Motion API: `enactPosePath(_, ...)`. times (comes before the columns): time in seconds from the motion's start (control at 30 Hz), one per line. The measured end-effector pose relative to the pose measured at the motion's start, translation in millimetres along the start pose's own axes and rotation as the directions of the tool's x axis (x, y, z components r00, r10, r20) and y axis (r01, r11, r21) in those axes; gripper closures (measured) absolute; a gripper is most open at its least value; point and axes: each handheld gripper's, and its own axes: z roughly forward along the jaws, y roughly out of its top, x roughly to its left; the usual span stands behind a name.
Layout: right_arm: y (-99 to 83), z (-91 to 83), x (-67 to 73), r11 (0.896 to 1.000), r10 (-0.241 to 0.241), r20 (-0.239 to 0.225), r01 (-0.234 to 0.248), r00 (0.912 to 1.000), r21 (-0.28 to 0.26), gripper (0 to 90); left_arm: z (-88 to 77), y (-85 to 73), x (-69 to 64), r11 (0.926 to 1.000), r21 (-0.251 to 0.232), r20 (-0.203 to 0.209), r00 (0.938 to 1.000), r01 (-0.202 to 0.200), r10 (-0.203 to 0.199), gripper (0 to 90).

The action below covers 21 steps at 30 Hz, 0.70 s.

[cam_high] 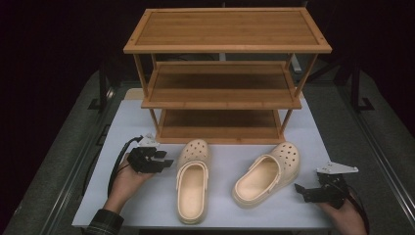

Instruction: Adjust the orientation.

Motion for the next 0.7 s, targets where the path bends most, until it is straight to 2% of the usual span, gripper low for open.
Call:
enactPosePath(0.13,0.0,0.0,0.0,1.000,0.000,0.000,0.000,1.0000,0.001,1.9,-7.3,-12.6,1.7,0.9998,0.017,-0.016,0.9999,0.004,-0.004,36.6)
enactPosePath(0.27,0.0,0.0,0.0,1.000,0.001,-0.001,-0.001,1.0000,0.000,1.9,-14.5,-24.4,3.3,0.9995,0.010,-0.026,0.9992,0.032,-0.031,27.2)
enactPosePath(0.37,0.0,0.0,0.0,1.000,0.001,-0.001,-0.001,1.0000,0.000,1.9,-18.3,-33.0,2.2,0.9991,0.022,-0.040,0.9985,0.037,-0.036,19.0)
enactPosePath(0.6,0.0,0.0,0.0,1.000,0.000,0.000,0.000,1.0000,0.000,1.9,-27.2,-49.6,-3.7,0.9991,0.022,-0.060,0.9976,0.036,-0.035,14.2)
enactPosePath(0.7,0.2,0.0,0.0,1.000,-0.002,0.001,0.002,1.0000,0.003,1.9,-29.8,-62.6,-7.6,0.9980,0.038,-0.059,0.9971,0.052,-0.049,8.0)
